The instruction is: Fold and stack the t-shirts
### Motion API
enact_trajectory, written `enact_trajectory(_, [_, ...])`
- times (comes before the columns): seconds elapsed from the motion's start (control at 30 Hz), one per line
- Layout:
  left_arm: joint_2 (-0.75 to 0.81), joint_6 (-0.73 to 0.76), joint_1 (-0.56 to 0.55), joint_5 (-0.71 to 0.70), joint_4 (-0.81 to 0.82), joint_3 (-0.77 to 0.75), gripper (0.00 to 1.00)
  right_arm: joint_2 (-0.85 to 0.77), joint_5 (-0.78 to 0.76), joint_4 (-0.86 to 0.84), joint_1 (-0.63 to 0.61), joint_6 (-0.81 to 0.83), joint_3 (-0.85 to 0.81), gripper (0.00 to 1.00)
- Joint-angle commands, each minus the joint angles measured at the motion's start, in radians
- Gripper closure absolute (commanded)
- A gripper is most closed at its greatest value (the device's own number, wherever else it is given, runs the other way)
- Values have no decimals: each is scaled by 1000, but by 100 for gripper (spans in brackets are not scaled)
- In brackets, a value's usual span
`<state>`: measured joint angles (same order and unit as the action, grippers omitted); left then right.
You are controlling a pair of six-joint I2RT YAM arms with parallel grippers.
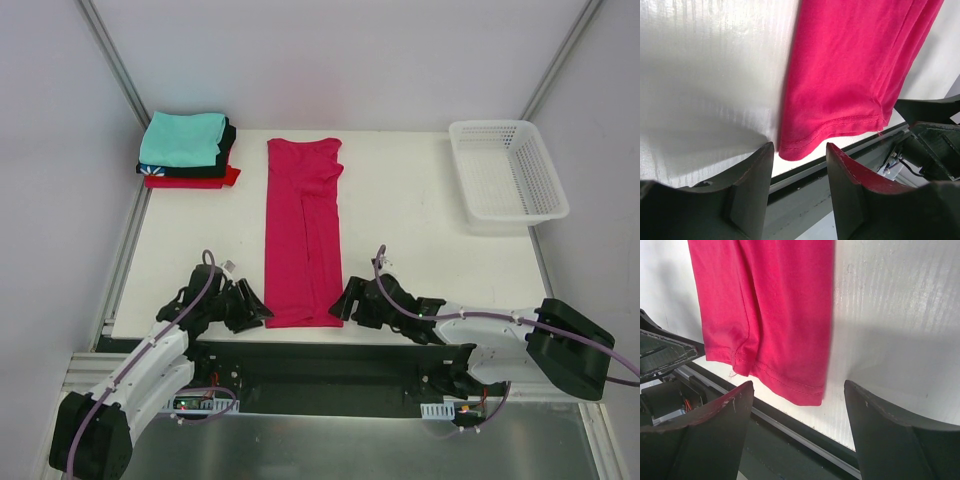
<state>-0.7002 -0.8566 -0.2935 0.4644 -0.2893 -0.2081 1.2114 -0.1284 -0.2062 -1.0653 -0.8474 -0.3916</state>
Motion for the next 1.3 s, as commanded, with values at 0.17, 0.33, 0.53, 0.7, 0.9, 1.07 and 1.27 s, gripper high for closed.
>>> enact_trajectory(0.17, [-1, -47, 1, 25, 88, 59, 55, 16, -34, -81, -9, -38, 8, 24])
enact_trajectory(0.33, [-22, -67, -4, 26, 127, 75, 56, 46, -20, -116, -10, -50, -1, 25])
enact_trajectory(0.53, [-45, -90, -25, 19, 174, 87, 59, 80, -8, -148, -12, -62, -3, 25])
enact_trajectory(0.7, [-79, -105, -48, 7, 217, 95, 62, 103, 1, -176, -12, -78, 2, 25])
enact_trajectory(0.9, [-107, -117, -62, 3, 249, 102, 67, 134, 22, -232, -15, -108, 10, 25])
enact_trajectory(1.07, [-107, -119, -65, 2, 254, 107, 69, 148, 29, -265, -21, -133, 16, 28])
enact_trajectory(1.27, [-111, -119, -67, -1, 259, 107, 69, 168, 36, -291, -45, -159, 0, 29])
